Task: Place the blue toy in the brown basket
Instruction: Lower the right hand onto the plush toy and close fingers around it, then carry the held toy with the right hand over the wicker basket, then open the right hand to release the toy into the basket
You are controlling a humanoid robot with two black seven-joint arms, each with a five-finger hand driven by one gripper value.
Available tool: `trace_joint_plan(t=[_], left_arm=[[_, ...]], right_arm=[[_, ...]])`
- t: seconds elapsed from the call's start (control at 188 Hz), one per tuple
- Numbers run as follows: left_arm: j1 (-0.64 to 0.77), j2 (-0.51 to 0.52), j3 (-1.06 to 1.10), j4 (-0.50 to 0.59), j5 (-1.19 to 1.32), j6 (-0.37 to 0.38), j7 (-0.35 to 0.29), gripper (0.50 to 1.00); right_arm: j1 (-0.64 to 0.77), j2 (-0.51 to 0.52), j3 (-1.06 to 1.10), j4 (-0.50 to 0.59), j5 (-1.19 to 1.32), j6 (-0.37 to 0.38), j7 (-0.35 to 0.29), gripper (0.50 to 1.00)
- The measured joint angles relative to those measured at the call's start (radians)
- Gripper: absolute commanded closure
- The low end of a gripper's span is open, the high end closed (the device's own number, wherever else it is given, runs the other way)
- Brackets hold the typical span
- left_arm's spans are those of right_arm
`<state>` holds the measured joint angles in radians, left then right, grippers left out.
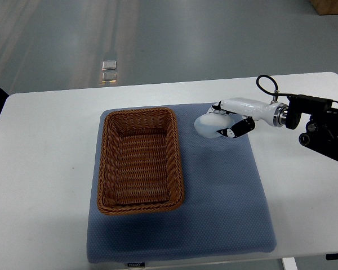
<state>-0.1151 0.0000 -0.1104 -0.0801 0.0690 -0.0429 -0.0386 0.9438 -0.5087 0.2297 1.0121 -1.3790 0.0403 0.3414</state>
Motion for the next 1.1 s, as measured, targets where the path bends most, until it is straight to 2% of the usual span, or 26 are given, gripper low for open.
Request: trace_joint_plan(t=[0.139, 0.325, 0.491, 0.544, 0.635, 0.688, 0.693, 0.821, 1.099], left_arm=[[0.000, 0.000, 0.000, 0.004, 0.000, 0.000, 0.000, 0.500], [0.000, 0.000, -0.003, 0.008, 0.000, 0.000, 0.000, 0.500], [0.000, 0.000, -0.004, 0.007, 0.000, 0.000, 0.000, 0.500], [0.000, 0.000, -0.003, 0.005, 0.000, 0.000, 0.000, 0.500], [0.000, 0.000, -0.003, 0.002, 0.000, 0.000, 0.000, 0.500], [0.000, 0.000, -0.004, 0.001, 0.000, 0.000, 0.000, 0.500], [0.000, 0.000, -0.004, 0.001, 0.000, 0.000, 0.000, 0.500], [0.000, 0.000, -0.005, 0.000, 0.000, 0.000, 0.000, 0.500], [0.000, 0.000, -0.005, 0.000, 0.000, 0.000, 0.000, 0.500]], right_arm=[[0.053, 0.044, 0.011, 0.002, 0.002, 0.004, 0.005, 0.955], [0.103, 0.171, -0.016, -0.031, 0.003, 0.011, 0.007, 0.924], [0.136, 0.285, -0.091, -0.098, 0.002, 0.011, 0.007, 0.859], [0.141, 0.314, -0.105, -0.115, 0.002, 0.010, 0.007, 0.852], [0.145, 0.359, -0.115, -0.140, 0.001, 0.008, 0.007, 0.777], [0.148, 0.378, -0.117, -0.151, 0.000, 0.005, 0.007, 0.777], [0.148, 0.379, -0.117, -0.152, 0.000, 0.005, 0.007, 0.736], [0.149, 0.392, -0.117, -0.159, 0.000, -0.002, 0.006, 0.636], [0.139, 0.369, -0.095, -0.159, 0.007, -0.042, 0.005, 0.619]])
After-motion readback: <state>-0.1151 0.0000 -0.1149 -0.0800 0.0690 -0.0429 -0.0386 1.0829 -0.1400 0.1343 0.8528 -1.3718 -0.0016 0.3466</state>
